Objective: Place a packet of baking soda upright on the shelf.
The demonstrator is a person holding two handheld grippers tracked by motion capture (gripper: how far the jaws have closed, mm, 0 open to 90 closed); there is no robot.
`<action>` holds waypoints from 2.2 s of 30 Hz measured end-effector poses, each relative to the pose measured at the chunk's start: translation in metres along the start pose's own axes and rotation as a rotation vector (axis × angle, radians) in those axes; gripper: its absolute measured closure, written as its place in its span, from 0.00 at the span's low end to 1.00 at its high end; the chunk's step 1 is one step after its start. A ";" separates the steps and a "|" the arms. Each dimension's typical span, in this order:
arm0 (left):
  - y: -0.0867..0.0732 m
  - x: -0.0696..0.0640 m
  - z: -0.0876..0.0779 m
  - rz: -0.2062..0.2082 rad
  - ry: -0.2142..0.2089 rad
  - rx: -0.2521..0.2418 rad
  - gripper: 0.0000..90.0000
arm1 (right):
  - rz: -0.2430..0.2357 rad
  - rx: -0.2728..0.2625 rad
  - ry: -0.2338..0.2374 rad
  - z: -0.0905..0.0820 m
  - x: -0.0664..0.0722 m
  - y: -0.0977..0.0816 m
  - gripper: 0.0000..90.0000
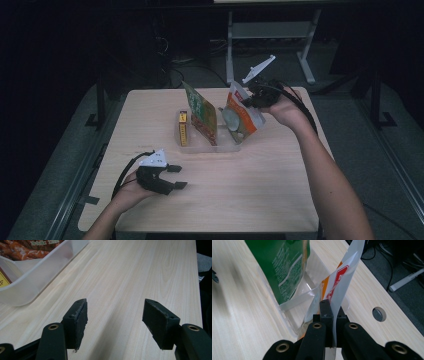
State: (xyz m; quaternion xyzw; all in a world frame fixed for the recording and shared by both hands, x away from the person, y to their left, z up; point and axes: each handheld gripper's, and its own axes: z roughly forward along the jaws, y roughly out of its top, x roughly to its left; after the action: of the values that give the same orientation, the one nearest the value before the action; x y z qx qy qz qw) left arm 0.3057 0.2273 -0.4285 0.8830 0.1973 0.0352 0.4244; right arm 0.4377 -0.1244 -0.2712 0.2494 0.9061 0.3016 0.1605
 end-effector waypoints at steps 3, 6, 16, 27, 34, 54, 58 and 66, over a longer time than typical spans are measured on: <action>0.000 0.000 0.000 -0.004 -0.003 -0.004 0.40 | 0.003 0.007 0.002 0.004 -0.001 0.000 1.00; 0.000 0.000 0.001 0.001 -0.003 0.001 0.40 | 0.007 0.012 0.008 0.008 -0.002 0.001 1.00; 0.000 -0.001 0.002 0.010 -0.005 0.012 0.38 | 0.016 0.029 0.014 0.020 -0.002 0.003 1.00; -0.001 0.000 0.003 0.021 -0.012 0.020 0.37 | 0.038 0.062 0.013 0.032 -0.005 0.007 1.00; -0.001 -0.001 0.005 0.024 -0.019 0.030 0.37 | 0.062 0.064 0.014 0.039 -0.004 0.008 1.00; -0.001 -0.003 0.006 0.013 -0.026 0.032 0.36 | 0.122 -0.025 0.038 0.015 0.004 -0.028 0.89; -0.001 -0.003 0.006 0.011 -0.029 0.032 0.36 | 0.138 -0.034 0.031 0.009 0.006 -0.034 0.95; -0.001 -0.002 0.007 0.012 -0.027 0.030 0.36 | 0.138 -0.023 0.008 0.013 0.003 -0.029 1.00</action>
State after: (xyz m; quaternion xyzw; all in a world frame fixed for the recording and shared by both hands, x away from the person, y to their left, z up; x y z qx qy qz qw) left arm 0.3047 0.2222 -0.4332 0.8909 0.1865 0.0229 0.4135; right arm 0.4307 -0.1366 -0.2997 0.3082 0.8839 0.3233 0.1388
